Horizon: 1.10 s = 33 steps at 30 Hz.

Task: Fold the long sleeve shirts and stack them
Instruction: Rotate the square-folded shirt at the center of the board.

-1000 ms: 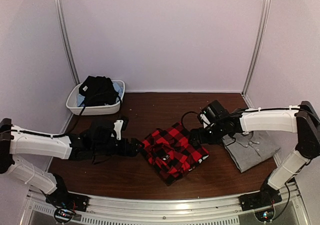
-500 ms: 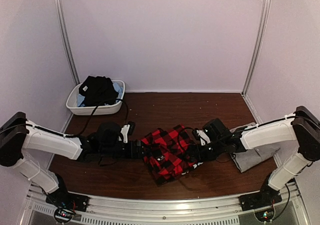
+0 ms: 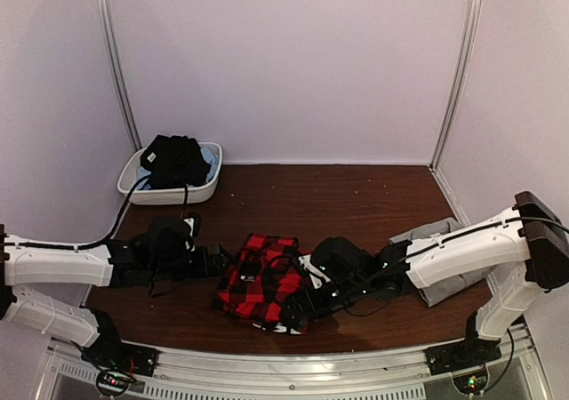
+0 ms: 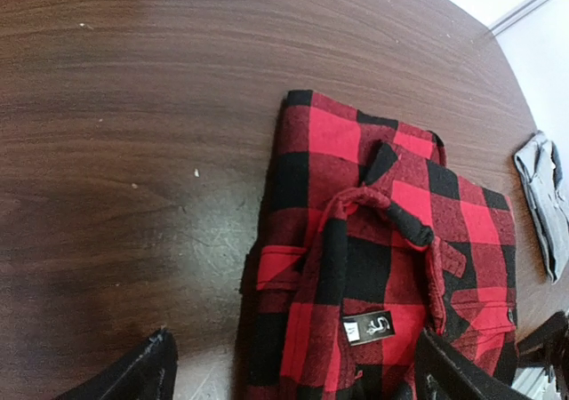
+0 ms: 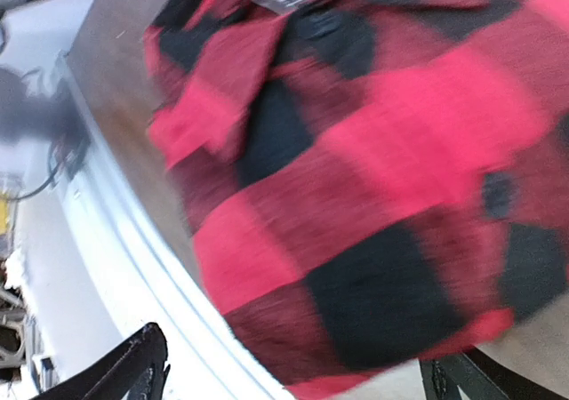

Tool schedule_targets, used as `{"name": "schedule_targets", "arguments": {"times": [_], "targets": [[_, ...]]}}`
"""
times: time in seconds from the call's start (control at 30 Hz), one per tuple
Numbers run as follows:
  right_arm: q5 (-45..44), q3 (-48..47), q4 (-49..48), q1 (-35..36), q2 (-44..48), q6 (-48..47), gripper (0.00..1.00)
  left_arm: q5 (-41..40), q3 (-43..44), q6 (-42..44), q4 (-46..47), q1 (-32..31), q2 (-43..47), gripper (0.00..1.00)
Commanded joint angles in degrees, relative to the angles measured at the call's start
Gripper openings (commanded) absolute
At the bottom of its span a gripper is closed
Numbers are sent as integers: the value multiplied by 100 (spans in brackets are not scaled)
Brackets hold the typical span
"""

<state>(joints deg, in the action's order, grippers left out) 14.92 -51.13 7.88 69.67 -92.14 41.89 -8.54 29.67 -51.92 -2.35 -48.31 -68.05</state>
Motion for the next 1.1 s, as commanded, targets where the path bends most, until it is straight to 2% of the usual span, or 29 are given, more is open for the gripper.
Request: {"name": "schedule_targets", "arguments": {"times": [0.0,0.23,0.4,0.63,0.8,0.87,1.07], "targets": [[-674,-168,831,-626,344,-477,100,-421,-62,114,-501,15,245,95],[-604,-932,1256,-1611,155,-1472,100,-62,-240,11,-372,15,415,94],[72,-1850,1246,-2302,-813,-2245,100,344,-536,-254,-206,-37,644,94],[930,-2824,1258,-2587,-2171,-2572,100,676,-1037,-847,174,-336,1019,94],[1290,-2429,864,-2599,-2188,-2405,97,853,-1177,-969,743,-397,681,88],[1435,-2055,629,-2599,-1993,-2279,97,1099,-1143,-916,894,-398,530,85],[1778,-682,-288,-2574,-1248,-1657,94,1005,-1038,-840,1092,-390,272,77]]}}
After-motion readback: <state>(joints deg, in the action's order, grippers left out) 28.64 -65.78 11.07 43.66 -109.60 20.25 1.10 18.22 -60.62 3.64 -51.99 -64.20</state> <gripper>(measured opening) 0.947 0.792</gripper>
